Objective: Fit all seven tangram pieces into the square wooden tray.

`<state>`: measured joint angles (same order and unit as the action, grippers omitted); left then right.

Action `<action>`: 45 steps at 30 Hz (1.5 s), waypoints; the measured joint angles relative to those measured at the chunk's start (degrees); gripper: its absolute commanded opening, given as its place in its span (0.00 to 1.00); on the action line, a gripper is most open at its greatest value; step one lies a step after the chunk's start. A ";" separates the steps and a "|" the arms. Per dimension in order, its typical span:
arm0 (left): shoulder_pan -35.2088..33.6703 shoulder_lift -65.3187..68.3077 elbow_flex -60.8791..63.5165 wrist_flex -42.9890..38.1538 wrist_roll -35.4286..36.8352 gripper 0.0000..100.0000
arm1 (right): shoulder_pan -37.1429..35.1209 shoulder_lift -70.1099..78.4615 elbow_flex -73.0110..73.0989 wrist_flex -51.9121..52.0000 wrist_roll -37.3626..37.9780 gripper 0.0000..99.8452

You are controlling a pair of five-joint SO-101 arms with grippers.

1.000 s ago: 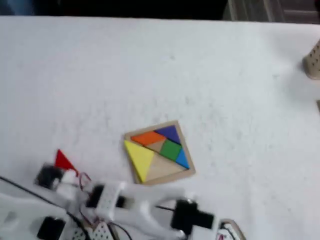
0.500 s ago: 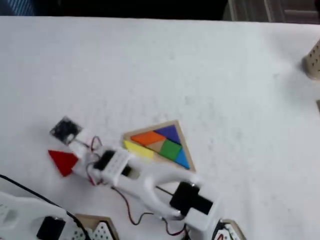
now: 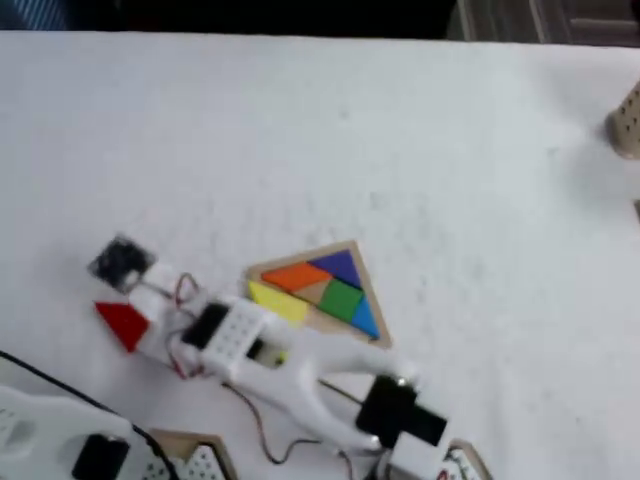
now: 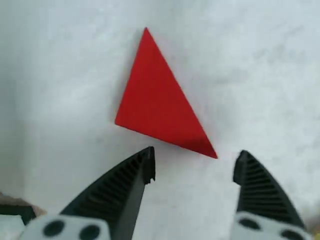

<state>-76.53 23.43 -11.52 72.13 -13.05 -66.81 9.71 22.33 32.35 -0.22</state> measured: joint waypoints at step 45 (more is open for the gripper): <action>0.00 0.35 9.85 -18.37 -6.68 0.02 | 3.96 20.13 -25.49 20.48 21.54 0.03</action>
<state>-76.53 23.78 -1.67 53.76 -19.74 -62.86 29.85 -3.16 52.84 21.32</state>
